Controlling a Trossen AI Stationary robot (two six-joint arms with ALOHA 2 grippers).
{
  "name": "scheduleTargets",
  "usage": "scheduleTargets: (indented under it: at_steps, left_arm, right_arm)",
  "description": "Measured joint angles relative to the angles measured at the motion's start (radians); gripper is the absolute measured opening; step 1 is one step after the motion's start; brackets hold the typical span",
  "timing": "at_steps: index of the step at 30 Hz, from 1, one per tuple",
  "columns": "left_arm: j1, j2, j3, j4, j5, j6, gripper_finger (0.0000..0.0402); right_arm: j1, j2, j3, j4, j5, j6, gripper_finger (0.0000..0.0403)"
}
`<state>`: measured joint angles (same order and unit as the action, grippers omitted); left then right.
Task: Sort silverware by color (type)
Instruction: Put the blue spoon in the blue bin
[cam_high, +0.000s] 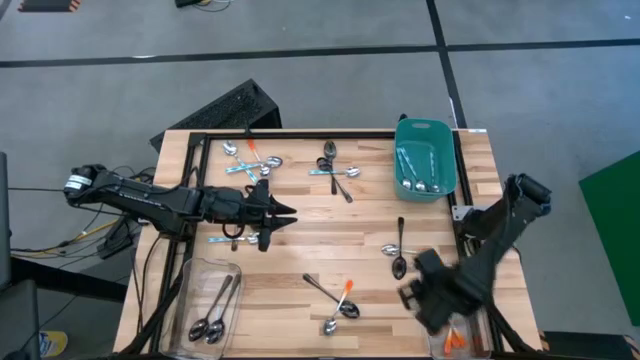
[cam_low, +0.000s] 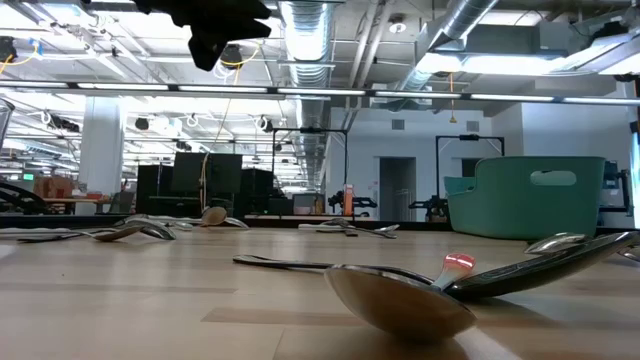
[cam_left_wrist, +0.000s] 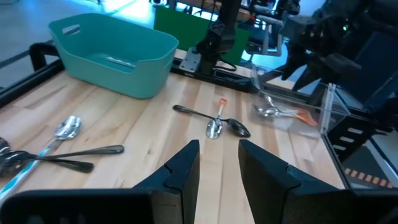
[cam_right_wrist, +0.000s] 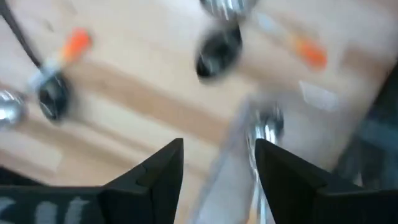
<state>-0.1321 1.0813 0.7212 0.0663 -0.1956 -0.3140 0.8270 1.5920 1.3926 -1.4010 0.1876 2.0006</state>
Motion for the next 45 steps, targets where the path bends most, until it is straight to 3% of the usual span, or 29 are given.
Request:
scheduleTargets:
  at_steps: [8, 12, 17, 21, 24, 28, 38, 45]
  left_arm:
    - [0.024, 0.0, 0.0, -0.011, 0.0, -0.016, 0.0126]
    - [0.023, -0.002, 0.0, -0.019, -0.01, -0.051, 0.0164]
    - [0.023, -0.023, 0.0, -0.11, -0.057, -0.162, 0.019]
    - [0.023, -0.088, 0.0, -0.217, -0.159, -0.243, 0.0192]
    - [0.028, -0.16, 0.0, -0.341, -0.302, -0.32, 0.0192]
    - [0.103, -0.224, 0.001, -0.545, -0.419, -0.438, 0.0192]
    - [0.456, -0.117, 0.0, -0.588, -0.14, -0.571, 0.0192]
    - [0.577, -0.008, 0.0, -0.564, 0.052, -0.487, 0.0192]
  right_arm:
    - [-0.331, -0.028, -0.019, 0.011, 0.06, -0.622, 0.0209]
    - [-0.475, -0.028, -0.062, 0.107, 0.025, -0.928, 0.0208]
    - [-0.635, -0.028, -0.098, 0.274, -0.016, -1.188, 0.0208]
    - [-0.772, -0.028, -0.105, 0.422, -0.049, -1.335, 0.0207]
    - [-0.869, -0.028, -0.105, 0.538, -0.106, -1.407, 0.0207]
    - [-0.969, -0.028, -0.105, 0.657, -0.19, -1.471, 0.0207]
    - [-1.115, -0.028, -0.104, 0.822, -0.325, -1.614, 0.0207]
    - [-1.225, 0.003, -0.104, 0.815, -0.326, -1.633, 0.0207]
